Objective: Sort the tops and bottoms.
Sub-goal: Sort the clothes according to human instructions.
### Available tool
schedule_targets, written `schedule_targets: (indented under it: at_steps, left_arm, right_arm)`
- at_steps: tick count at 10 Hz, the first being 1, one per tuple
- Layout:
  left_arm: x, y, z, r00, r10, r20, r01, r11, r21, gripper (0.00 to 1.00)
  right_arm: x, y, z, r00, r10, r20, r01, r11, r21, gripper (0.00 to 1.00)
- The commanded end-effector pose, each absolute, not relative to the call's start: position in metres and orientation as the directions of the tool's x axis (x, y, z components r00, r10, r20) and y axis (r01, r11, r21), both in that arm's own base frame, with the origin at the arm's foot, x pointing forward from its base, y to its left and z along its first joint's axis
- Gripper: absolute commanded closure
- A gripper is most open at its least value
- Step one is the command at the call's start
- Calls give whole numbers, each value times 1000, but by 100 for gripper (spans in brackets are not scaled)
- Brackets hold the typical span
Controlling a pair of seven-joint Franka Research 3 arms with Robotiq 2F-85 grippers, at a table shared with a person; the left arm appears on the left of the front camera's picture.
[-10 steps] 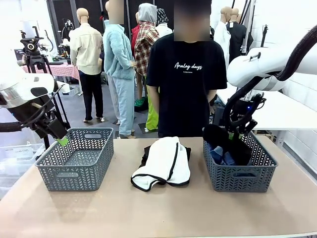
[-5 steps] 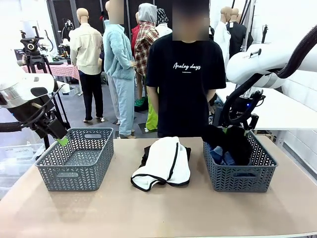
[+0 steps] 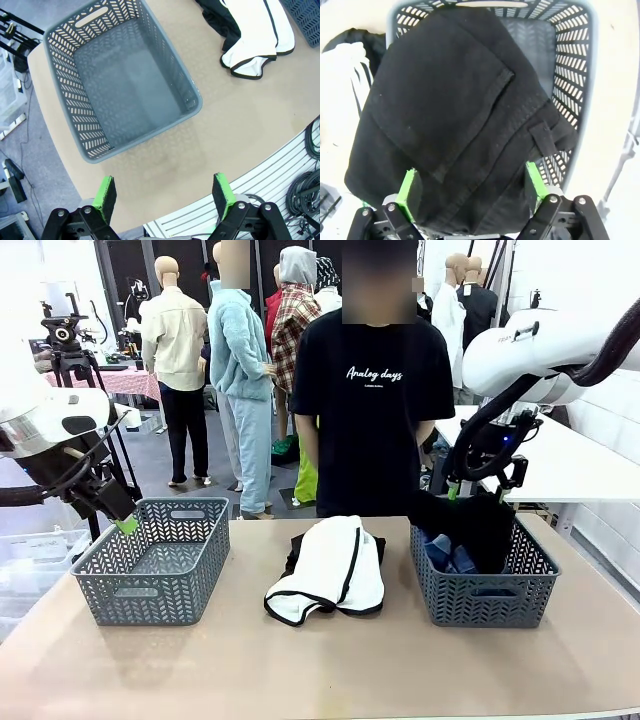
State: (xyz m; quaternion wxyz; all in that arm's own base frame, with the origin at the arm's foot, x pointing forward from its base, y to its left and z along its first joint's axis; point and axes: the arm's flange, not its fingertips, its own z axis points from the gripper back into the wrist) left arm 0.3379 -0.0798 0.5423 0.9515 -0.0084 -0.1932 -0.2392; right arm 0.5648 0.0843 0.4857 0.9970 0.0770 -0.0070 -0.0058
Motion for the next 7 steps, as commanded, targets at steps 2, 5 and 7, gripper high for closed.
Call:
schedule_targets:
  at_steps: [2, 5, 7]
  left_arm:
    - [337, -79, 542, 812, -452, 368, 460, 885, 70, 0]
    - [337, -79, 542, 812, -452, 368, 460, 885, 70, 0]
    - [337, -79, 542, 812, -452, 368, 460, 885, 70, 0]
  right_arm:
    - [555, 87, 488, 998, -34, 56, 25, 988, 151, 0]
    - [546, 91, 502, 992, -21, 123, 3, 990, 143, 0]
    - [551, 93, 508, 995, -21, 101, 6, 988, 153, 0]
